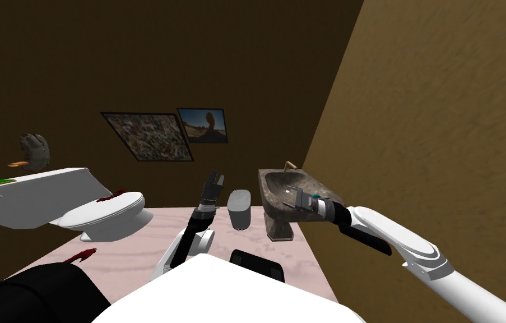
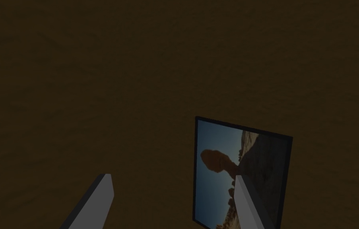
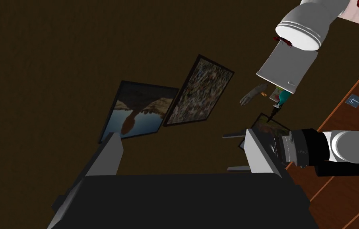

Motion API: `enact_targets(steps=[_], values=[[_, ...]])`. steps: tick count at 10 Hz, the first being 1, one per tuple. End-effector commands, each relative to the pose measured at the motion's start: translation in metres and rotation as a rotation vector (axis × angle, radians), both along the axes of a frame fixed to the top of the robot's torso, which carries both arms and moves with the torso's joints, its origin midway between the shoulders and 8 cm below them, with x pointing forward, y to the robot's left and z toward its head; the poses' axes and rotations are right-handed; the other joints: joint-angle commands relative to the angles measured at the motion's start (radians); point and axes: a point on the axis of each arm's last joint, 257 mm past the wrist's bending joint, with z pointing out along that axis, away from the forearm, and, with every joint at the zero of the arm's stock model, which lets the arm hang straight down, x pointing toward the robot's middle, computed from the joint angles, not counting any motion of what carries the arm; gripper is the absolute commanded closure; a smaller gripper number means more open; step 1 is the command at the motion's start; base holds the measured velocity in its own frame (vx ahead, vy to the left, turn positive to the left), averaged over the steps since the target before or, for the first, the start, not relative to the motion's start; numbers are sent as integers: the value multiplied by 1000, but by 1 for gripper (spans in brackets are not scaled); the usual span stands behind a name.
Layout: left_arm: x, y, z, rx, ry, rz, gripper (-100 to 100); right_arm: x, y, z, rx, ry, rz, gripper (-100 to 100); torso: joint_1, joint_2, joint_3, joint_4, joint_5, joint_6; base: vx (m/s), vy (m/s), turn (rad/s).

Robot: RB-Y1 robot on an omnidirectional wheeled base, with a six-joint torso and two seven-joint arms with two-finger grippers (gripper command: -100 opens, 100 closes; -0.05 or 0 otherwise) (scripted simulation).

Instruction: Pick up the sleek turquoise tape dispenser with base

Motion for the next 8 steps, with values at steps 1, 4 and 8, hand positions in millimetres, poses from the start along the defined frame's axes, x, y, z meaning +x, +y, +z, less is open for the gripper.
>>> enact_targets(steps=[1,4,8], values=[[0,0,0,0,0,0,0,7,-17,-18,-115,-21,5,-100,0,0,0,0,0,0,-15,3,83],[0,0,0,0,0,0,0,15,-37,-37,-237,-45,7,-100,1,-1,0,0,0,0,-9,6,67],[0,0,0,0,0,0,0,28,-81,-65,-444,-72,9,-100,1,-1,-1,0,0,0,-2,10,67]])
